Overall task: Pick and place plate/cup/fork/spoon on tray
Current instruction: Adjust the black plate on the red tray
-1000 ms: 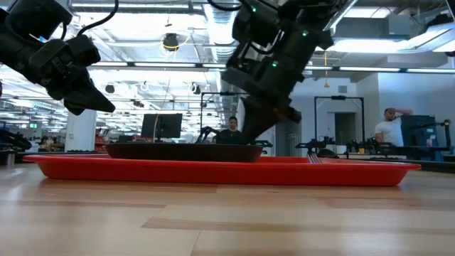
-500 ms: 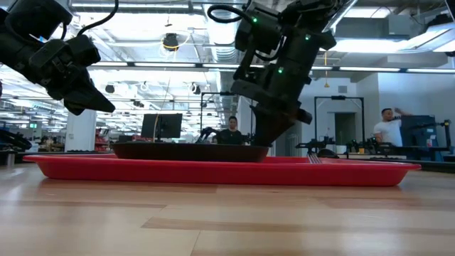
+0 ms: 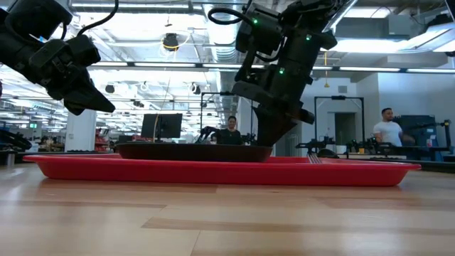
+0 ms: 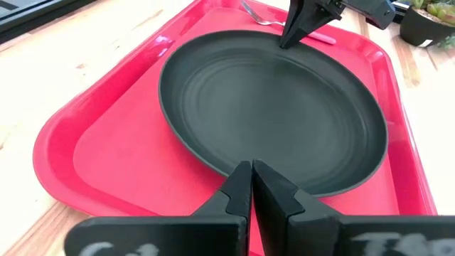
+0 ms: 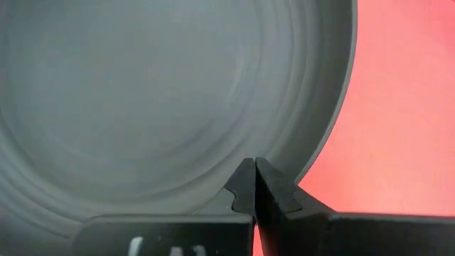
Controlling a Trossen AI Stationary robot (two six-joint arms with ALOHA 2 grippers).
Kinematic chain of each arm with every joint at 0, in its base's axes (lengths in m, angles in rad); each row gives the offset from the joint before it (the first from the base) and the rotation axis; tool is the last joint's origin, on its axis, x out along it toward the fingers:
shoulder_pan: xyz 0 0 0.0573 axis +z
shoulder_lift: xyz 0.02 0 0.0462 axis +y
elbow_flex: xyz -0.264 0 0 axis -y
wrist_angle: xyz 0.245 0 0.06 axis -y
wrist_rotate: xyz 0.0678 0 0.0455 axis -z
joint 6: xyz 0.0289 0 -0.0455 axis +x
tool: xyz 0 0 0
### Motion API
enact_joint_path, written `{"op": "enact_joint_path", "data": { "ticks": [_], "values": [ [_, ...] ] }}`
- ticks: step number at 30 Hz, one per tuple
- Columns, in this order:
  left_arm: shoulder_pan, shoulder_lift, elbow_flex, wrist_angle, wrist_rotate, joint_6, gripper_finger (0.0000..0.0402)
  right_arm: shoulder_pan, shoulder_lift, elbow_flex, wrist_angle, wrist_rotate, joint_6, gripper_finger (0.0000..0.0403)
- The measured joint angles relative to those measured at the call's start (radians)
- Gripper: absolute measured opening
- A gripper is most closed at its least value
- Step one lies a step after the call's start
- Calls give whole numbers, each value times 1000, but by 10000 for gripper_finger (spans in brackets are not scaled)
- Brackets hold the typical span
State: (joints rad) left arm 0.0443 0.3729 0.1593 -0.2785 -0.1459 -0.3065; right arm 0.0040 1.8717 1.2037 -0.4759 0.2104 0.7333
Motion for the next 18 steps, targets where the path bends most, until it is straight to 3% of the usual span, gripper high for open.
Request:
{"op": "enact_joint_path", "data": {
  "ticks": [18],
  "values": [
    [0,0,0,0,0,0,0,-6,-9,0,-65,23,26,18]
  ]
}}
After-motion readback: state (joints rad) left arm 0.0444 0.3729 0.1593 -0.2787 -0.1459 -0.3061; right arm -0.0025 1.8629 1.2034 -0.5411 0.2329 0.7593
